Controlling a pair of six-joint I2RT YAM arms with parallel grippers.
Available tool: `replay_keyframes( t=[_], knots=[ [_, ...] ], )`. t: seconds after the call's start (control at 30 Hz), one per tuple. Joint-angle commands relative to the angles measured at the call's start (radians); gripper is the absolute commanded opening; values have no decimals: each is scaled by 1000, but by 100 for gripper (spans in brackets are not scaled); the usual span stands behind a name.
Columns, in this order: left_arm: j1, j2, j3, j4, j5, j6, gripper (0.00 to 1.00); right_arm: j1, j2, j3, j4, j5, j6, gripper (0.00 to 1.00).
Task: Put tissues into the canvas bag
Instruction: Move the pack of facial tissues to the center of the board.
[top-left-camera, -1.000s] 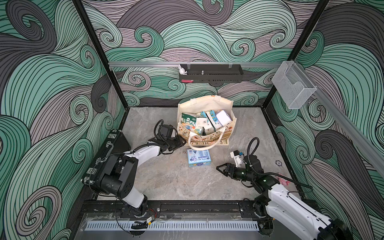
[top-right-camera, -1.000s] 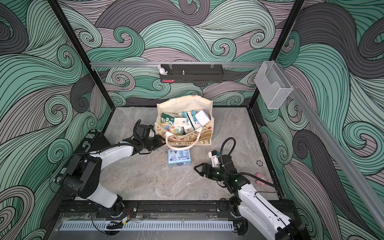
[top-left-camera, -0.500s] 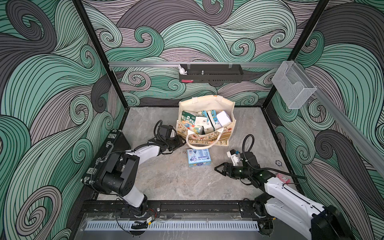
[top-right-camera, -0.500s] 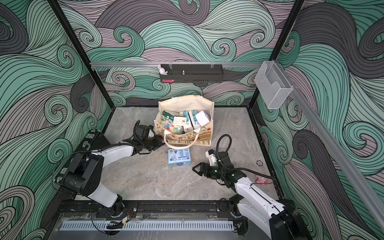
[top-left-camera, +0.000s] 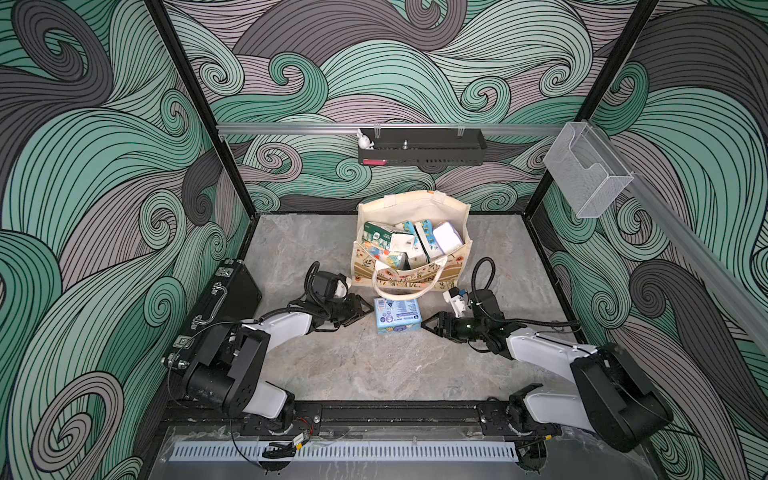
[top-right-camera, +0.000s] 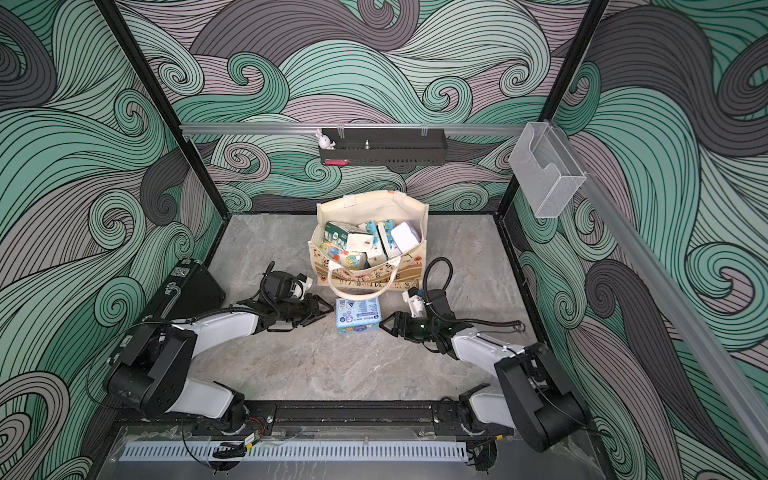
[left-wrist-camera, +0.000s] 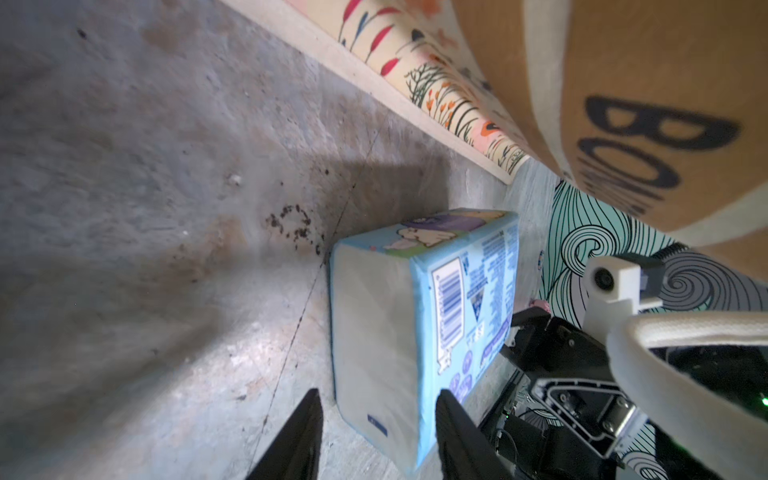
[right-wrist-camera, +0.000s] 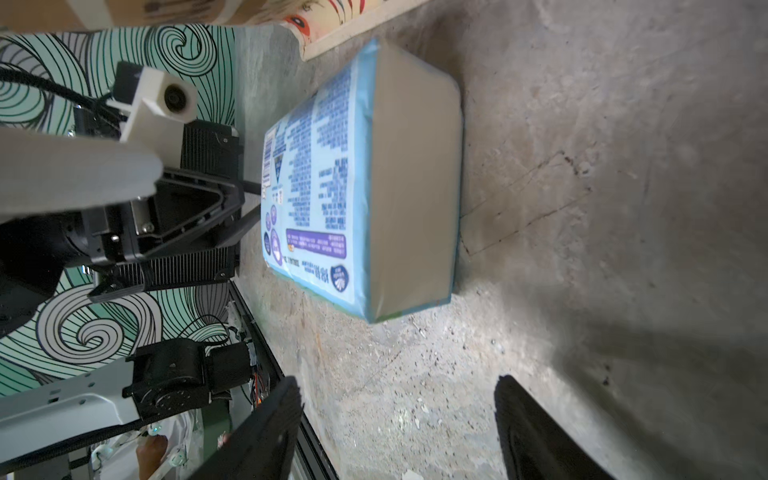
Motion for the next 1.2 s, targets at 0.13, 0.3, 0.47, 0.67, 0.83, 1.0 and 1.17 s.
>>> replay_keyframes(
  t=[0.13, 0.3, 0.47, 0.67, 0.83, 1.0, 1.17],
  knots=[
    [-6, -77, -10, 11, 57, -3, 48, -4, 57, 15, 157, 94, 72, 63],
    [-16, -35, -2, 66, 86, -33, 47, -2, 41, 0, 163, 111, 103, 61],
    [-32, 33, 11, 104, 87, -35, 43, 9, 26, 1, 165, 131, 113, 52],
    [-70, 80, 30, 133, 90, -39, 41, 16, 54, 23, 175, 111, 104, 38],
    [-81, 87, 12, 145, 67, -39, 37, 27, 127, 42, 227, 77, 111, 37],
    [-90, 102, -21, 169, 66, -46, 31, 60, 203, 39, 321, 43, 151, 35],
    [-93, 98, -62, 178, 71, -39, 28, 111, 201, -4, 370, 41, 192, 36]
  ],
)
